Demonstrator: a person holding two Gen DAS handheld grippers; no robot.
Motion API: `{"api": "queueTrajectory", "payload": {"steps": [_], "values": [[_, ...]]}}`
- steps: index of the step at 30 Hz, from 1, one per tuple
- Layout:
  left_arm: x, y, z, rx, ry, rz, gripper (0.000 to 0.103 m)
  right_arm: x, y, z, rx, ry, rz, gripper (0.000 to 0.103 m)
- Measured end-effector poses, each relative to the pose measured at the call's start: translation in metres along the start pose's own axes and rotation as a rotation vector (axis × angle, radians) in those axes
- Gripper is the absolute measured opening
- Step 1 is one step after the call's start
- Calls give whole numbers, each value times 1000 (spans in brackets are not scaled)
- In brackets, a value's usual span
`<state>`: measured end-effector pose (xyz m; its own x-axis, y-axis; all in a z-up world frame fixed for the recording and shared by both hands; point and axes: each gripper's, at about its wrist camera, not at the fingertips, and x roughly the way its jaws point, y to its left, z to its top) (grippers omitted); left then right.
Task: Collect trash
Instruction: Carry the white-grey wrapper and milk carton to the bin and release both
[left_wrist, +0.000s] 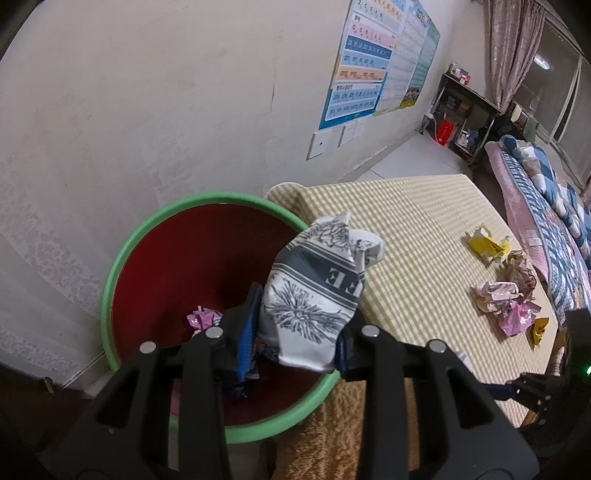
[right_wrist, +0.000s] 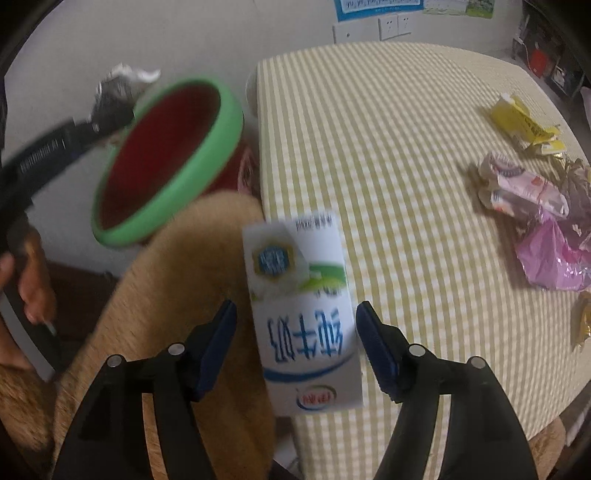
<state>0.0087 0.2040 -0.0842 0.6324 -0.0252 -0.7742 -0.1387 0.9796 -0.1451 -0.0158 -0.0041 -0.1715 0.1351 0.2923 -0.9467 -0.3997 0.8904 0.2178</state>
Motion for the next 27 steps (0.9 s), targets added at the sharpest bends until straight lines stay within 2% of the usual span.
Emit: {"api": "queueTrajectory", "payload": {"steps": [1, 4, 8, 13, 17, 22, 27], "values": [[0, 1, 0, 1, 1, 3, 32, 2, 1, -5, -3, 5, -10, 53], [0, 2, 0, 5, -1, 11, 32, -2, -2, -10, 15, -19, 2, 53], [0, 4, 1, 5, -1, 20, 32, -26, -1, -2, 19, -118, 30, 53], [2, 8, 1, 1, 2, 31, 32, -50, 5, 17, 42, -206, 119, 53], [2, 16, 0, -9, 5, 50, 32, -53, 15, 40, 52, -225, 191, 53], [5, 29, -3, -28, 19, 76, 32, -55, 38, 73, 23, -249, 228, 54], [8, 43, -8, -49, 35, 98, 32, -44, 54, 100, 36, -223, 297, 54]]}}
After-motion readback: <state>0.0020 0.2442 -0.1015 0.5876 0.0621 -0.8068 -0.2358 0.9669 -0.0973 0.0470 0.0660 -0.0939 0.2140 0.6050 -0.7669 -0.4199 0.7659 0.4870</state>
